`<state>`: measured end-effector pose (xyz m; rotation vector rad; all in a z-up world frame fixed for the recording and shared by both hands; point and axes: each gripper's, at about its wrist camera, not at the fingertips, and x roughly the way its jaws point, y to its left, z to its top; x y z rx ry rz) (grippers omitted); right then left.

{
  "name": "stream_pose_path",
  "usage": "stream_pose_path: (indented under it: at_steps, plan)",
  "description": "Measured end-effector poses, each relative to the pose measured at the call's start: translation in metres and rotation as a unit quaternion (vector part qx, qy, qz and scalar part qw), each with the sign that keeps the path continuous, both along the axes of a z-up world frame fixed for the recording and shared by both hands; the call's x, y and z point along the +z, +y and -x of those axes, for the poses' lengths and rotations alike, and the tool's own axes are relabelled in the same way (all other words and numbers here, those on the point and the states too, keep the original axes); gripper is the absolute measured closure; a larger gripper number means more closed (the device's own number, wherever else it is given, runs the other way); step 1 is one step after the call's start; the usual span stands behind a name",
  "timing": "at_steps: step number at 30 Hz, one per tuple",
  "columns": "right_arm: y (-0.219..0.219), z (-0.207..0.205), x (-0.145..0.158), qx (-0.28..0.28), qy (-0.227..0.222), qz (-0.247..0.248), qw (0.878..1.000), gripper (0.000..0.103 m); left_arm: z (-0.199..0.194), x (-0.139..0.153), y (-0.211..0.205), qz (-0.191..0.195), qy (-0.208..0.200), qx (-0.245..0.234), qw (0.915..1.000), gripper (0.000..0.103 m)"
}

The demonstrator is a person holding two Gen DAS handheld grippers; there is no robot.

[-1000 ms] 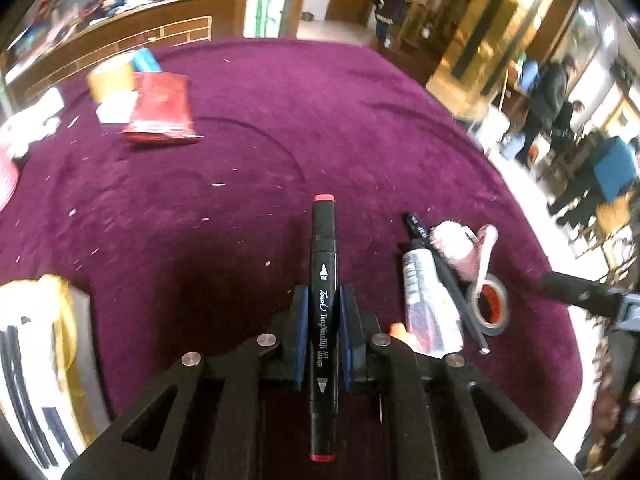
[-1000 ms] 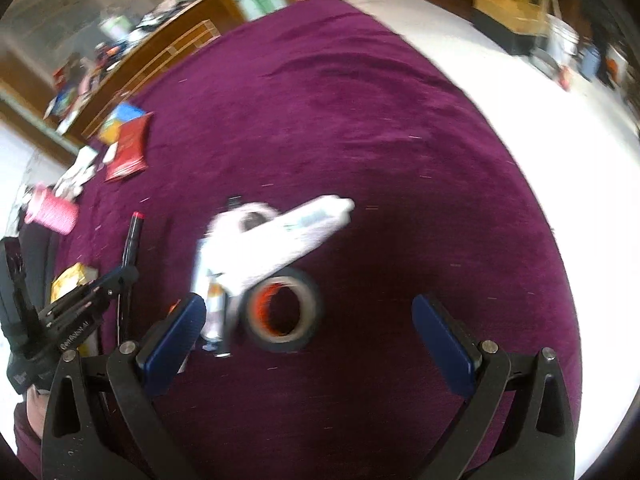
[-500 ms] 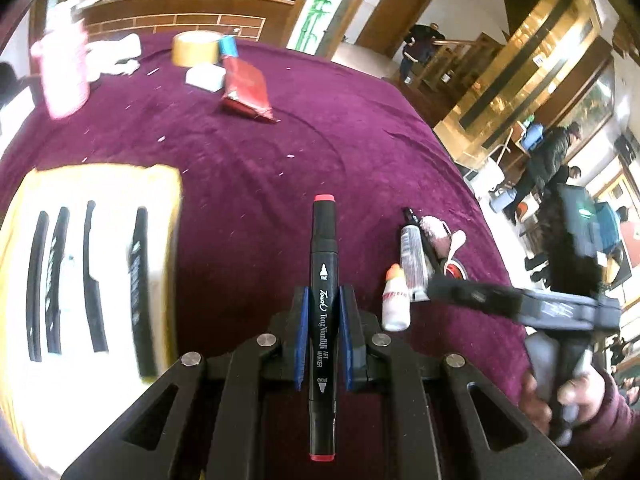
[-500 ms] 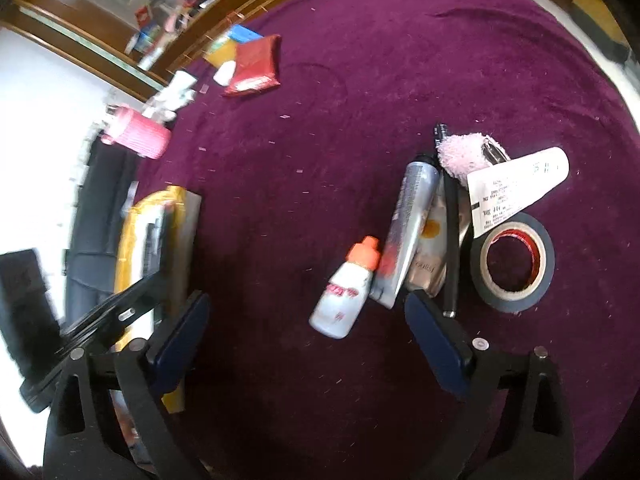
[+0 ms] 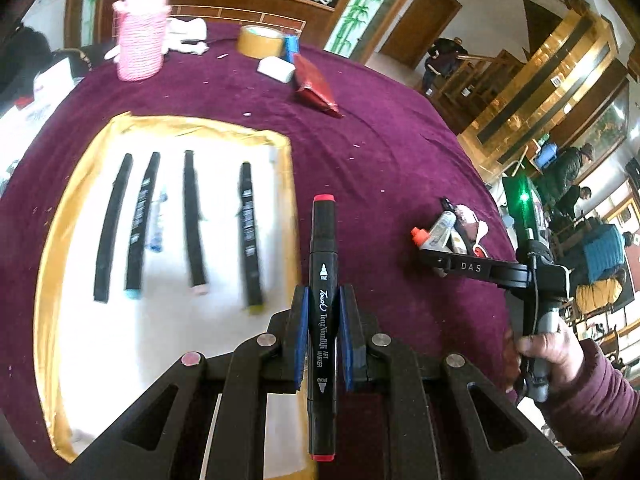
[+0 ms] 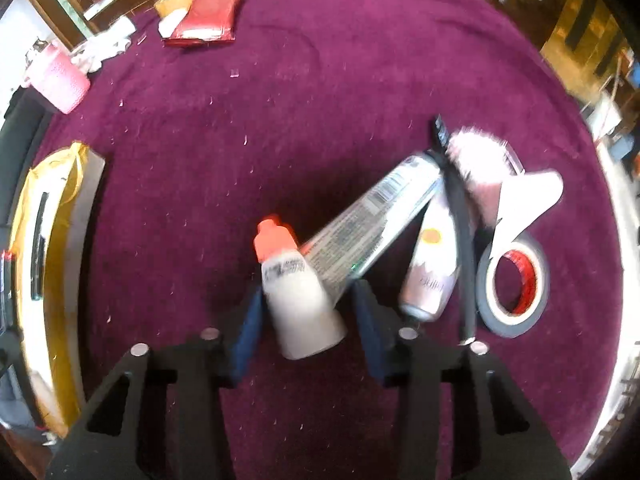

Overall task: Organize objects
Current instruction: 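Grasp a red-capped black marker with the left gripper while the right gripper grasps the white glue bottle, then lay the marker and glue bottle in the tray and open both grippers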

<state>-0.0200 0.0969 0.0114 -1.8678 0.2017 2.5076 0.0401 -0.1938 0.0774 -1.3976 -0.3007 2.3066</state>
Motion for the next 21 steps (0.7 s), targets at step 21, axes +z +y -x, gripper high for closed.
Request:
stream_pose_path:
  at_steps: [21]
  plan:
    - [-0.095, -0.023, 0.068, 0.037, 0.034, 0.166, 0.985, 0.079, -0.004, -0.039, -0.092, -0.005, -0.061, 0.048, 0.9969, 0.092]
